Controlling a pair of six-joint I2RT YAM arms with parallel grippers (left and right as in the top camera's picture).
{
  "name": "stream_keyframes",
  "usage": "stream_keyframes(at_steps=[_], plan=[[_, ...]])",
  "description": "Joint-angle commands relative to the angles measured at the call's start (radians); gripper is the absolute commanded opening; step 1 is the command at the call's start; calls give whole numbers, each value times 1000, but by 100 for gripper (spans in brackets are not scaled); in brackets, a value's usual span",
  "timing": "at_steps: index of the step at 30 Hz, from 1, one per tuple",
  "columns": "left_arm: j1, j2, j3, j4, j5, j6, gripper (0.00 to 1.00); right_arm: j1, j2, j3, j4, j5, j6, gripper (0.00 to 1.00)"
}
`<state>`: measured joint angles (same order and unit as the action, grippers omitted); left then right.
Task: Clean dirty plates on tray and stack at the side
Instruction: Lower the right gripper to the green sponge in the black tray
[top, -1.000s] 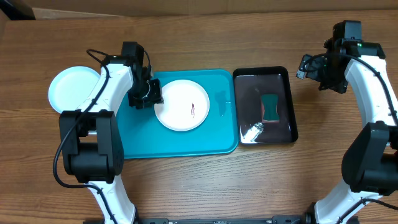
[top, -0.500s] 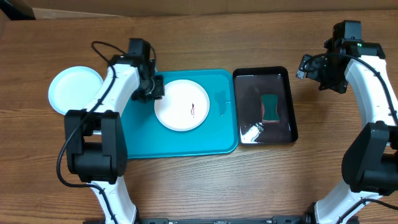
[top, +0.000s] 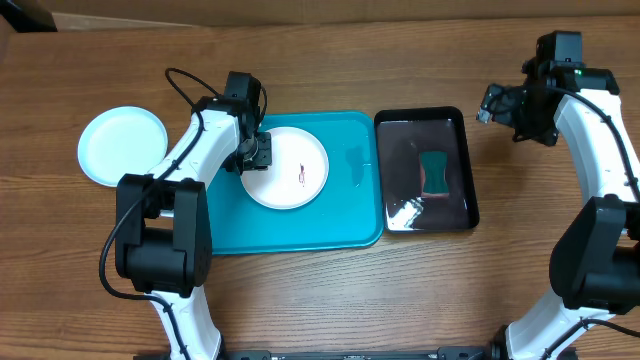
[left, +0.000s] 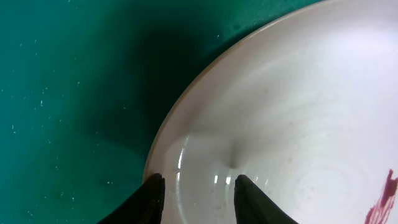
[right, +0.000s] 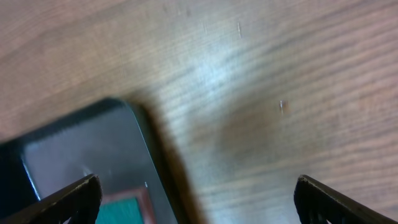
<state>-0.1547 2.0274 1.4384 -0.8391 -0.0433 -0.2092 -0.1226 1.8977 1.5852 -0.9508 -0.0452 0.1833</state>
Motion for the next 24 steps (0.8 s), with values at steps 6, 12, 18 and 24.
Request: stream_keyframes(at_steps=[6, 12, 18, 24], plan=[[5, -5, 105, -100, 68, 29, 42, 5, -6, 5, 64, -1, 3, 100], [25, -40, 163, -157, 51, 30, 47, 5, -6, 5, 83, -1, 3, 100], [39, -37, 104, -142, 30, 30, 48, 5, -6, 5, 89, -81, 3, 100], [39, -37, 43, -115, -27, 14, 46, 6, -19, 47, 34, -333, -100, 85]])
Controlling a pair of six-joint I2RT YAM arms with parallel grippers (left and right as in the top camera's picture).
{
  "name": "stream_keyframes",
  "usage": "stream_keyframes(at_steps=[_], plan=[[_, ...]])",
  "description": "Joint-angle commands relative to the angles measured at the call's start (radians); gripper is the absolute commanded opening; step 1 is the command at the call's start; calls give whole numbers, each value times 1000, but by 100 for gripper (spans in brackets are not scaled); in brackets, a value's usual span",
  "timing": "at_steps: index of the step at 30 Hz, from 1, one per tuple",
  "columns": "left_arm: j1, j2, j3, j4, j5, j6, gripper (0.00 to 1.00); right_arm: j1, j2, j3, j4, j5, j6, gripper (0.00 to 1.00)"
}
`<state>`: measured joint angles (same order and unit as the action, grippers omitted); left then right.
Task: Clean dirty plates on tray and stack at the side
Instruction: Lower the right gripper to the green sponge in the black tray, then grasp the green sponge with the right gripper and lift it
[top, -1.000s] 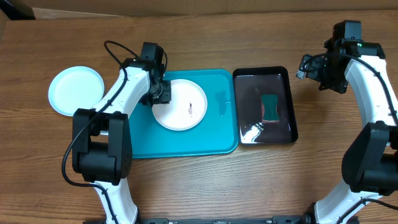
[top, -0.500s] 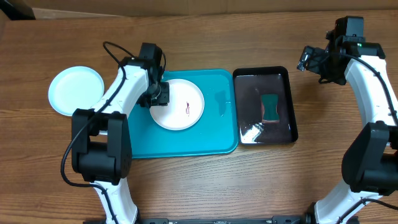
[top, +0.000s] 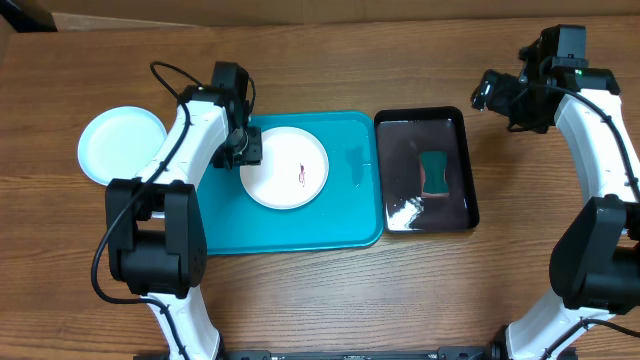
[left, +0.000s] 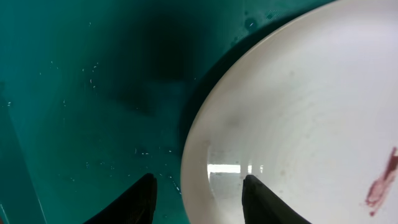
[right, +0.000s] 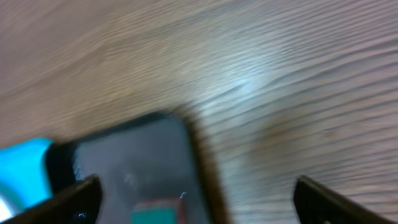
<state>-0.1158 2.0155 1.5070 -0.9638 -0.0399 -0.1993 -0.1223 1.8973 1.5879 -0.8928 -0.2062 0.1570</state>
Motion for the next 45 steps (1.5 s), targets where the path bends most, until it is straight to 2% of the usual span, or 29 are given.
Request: stream_keyframes(at_steps=[1, 4, 7, 12, 21, 25, 29, 30, 32, 37, 38, 39, 40, 41, 42, 43, 44, 45], plan=[[0, -26, -37, 20, -30, 0, 46, 16, -24, 60, -61, -182, -76, 77], [0, -26, -76, 66, -31, -16, 47, 57, -31, 76, -174, -159, -78, 73], [-1, -25, -121, 122, -30, -61, 47, 136, -31, 56, -288, -21, -76, 71], [-1, -25, -132, 135, -15, -89, 45, 241, -29, -1, -331, 125, -65, 68], [-1, -25, -132, 129, -12, -85, 44, 353, -29, -195, -166, 348, -23, 66], [-1, -25, -132, 123, -12, -85, 44, 352, -29, -278, -61, 346, -23, 66], [-1, -25, -132, 127, -12, -85, 45, 352, -29, -313, -15, 292, -23, 57], [-1, -25, -132, 127, -12, -85, 45, 353, -29, -319, -10, 270, -23, 57], [-1, -25, -132, 126, -12, -85, 45, 353, -29, -327, -10, 252, -23, 66], [-1, -25, -132, 122, -12, -85, 45, 353, -29, -353, -4, 253, -23, 66], [-1, -25, -132, 121, -12, -85, 45, 353, -29, -357, -5, 253, -23, 59], [-1, -25, -132, 122, -12, -85, 45, 353, -29, -360, -6, 251, -23, 36], [-1, -25, -132, 122, -12, -85, 45, 353, -29, -362, -8, 245, -23, 17], [-1, -25, -132, 122, -12, -85, 45, 356, -29, -363, -10, 236, -23, 8], [-1, -25, -132, 123, -12, -85, 45, 357, -29, -364, -13, 230, -24, 6], [-1, -25, -132, 123, -12, -85, 45, 357, -29, -364, -13, 230, -24, 7], [-1, -25, -132, 123, -12, -85, 45, 357, -29, -364, -10, 230, -28, 35], [-1, -25, -132, 123, -12, -85, 45, 357, -29, -363, -1, 232, -28, 71]])
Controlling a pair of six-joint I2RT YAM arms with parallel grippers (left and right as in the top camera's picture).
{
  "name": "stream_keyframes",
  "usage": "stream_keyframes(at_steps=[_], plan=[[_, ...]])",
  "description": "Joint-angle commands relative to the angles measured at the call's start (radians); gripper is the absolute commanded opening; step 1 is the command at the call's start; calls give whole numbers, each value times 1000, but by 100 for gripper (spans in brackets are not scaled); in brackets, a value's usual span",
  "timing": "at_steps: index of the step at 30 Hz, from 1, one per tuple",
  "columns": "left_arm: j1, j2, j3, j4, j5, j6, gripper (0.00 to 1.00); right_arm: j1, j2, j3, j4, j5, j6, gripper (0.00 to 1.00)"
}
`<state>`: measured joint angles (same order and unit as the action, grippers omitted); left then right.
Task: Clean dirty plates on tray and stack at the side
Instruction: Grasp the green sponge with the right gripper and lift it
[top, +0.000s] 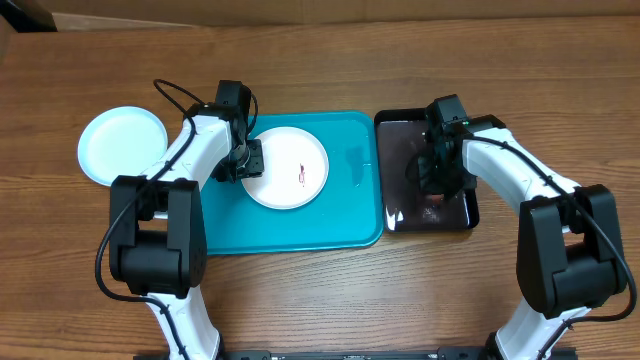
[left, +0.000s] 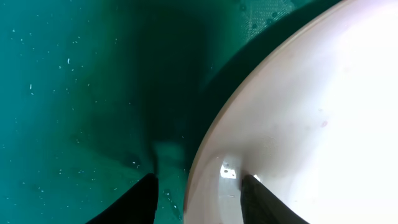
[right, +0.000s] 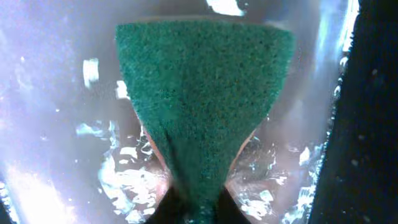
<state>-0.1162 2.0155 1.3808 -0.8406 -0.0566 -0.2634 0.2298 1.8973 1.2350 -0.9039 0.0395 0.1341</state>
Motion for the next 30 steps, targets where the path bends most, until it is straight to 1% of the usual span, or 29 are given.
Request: stream_keyframes(at_steps=[1, 2, 5, 6, 7, 8, 9, 10, 11, 12, 13, 14, 15, 16, 20, 21, 22, 23, 25, 27, 28, 29, 30], plan=[[0, -25, -6, 0, 5, -21, 46, 5, -29, -10, 24, -11, -5, 87], [0, -25, -6, 0, 5, -21, 46, 3, -29, -10, 41, -4, -5, 89], [0, -25, -6, 0, 5, -21, 47, -3, -29, -10, 101, 19, -5, 89], [0, -25, -6, 0, 5, -21, 47, -3, -29, -10, 117, 19, -5, 88], [0, -25, -5, 0, 5, -21, 47, -3, -29, -10, 127, 19, -5, 84], [0, -25, -6, -1, 5, -21, 47, -3, -29, -10, 132, 19, -4, 74], [0, -25, -5, -1, 5, -21, 48, -3, -29, -10, 131, 18, -4, 57], [0, -25, -6, -1, 5, -21, 47, -3, -29, -11, 124, 18, -4, 34], [0, -25, -5, -1, 5, -21, 48, -1, -29, -12, 118, 18, -4, 21], [0, -25, -5, -1, 5, -21, 48, -1, -29, -12, 109, 17, -4, 18], [0, -25, -5, 0, 5, -21, 48, -1, -29, -12, 105, 14, -4, 26], [0, -25, -6, 0, 5, -21, 48, -1, -29, -12, 108, 14, -4, 52], [0, -25, -5, 0, 5, -21, 48, -1, -29, -12, 117, 14, -4, 73], [0, -25, -6, 0, 4, -21, 49, -1, -29, -12, 127, 14, -4, 75], [0, -25, -6, 0, 4, -21, 50, -1, -29, -12, 187, 14, -2, 75], [0, -25, -6, 0, 4, -21, 50, -1, -29, -12, 203, 14, 0, 73], [0, -25, -5, 0, 4, -21, 50, -1, -29, -12, 216, 14, 0, 69], [0, -25, -6, -1, 4, -21, 50, -1, -29, -12, 223, 14, 0, 58], [0, -25, -6, -2, 4, -21, 50, -1, -29, -12, 222, 9, 0, 29], [0, -25, -6, -3, 4, -21, 50, -1, -29, -12, 214, 3, 0, 17], [0, -25, -5, -3, 4, -21, 50, -1, -29, -12, 212, 3, 0, 17], [0, -25, -5, -3, 4, -21, 50, -1, -29, -12, 213, 3, 0, 23], [0, -25, -6, -2, 4, -21, 51, -1, -29, -11, 214, 3, 0, 50]])
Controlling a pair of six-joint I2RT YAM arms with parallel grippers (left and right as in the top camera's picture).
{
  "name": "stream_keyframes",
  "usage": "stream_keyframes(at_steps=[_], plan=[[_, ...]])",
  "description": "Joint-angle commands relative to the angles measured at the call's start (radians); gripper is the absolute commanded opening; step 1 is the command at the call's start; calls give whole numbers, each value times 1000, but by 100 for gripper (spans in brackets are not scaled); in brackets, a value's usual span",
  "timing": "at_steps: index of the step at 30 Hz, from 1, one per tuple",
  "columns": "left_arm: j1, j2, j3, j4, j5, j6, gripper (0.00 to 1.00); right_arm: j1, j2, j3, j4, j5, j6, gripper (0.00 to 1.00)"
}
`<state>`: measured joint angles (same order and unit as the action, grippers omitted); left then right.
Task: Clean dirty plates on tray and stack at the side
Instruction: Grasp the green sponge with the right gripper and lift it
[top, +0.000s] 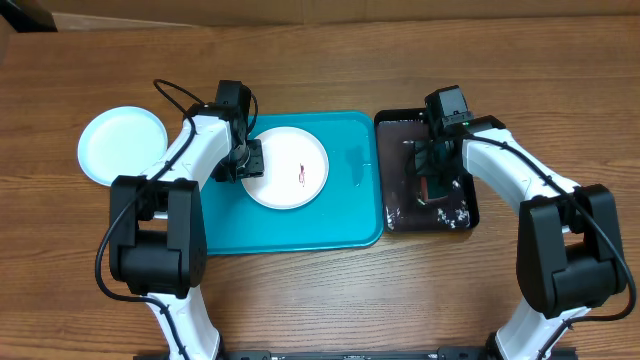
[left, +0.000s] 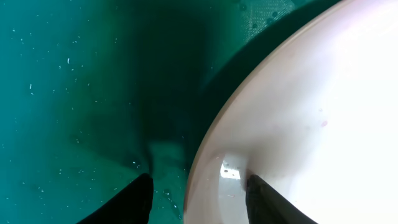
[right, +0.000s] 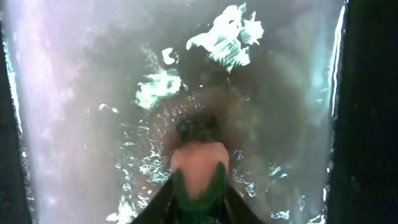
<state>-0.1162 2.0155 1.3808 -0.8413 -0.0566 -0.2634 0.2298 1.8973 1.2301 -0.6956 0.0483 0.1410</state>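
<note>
A white plate (top: 287, 167) with a small red stain (top: 301, 173) lies on the teal tray (top: 290, 225). My left gripper (left: 198, 186) stands open at the plate's left rim (left: 205, 168), one finger over the tray and the other over the plate. Over the black water tray (top: 465, 215), my right gripper (right: 198, 194) is shut on the green sponge (right: 199, 163), which is pinched into a fold with its pinkish side showing. The water under it is rippled.
A clean white plate (top: 123, 146) sits on the wooden table left of the teal tray. The black tray butts against the teal tray's right edge. Bare wood (top: 330, 290) lies in front of both trays.
The sponge lay flat in the water under my right gripper; now it is folded between the fingers, farther above the rippling water. My left gripper stays at the plate's rim.
My left gripper stood at the dirty plate's left rim throughout, shifting only slightly. My right gripper was open over bare table beyond the black tray's far right corner, then down on the flat sponge in the water, and now holds it folded.
</note>
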Motion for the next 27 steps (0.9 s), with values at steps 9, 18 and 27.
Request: stream_keyframes(at_steps=[9, 18, 27], plan=[[0, -25, -6, -11, 4, -21, 54, -1, -29, -4, -92, -6, -6, 51], [0, -25, -6, -3, -2, -21, 49, -1, -29, -4, -112, -6, -7, 11], [0, -25, -6, 39, -3, -21, 28, -1, -29, -4, -115, -6, -7, 4]])
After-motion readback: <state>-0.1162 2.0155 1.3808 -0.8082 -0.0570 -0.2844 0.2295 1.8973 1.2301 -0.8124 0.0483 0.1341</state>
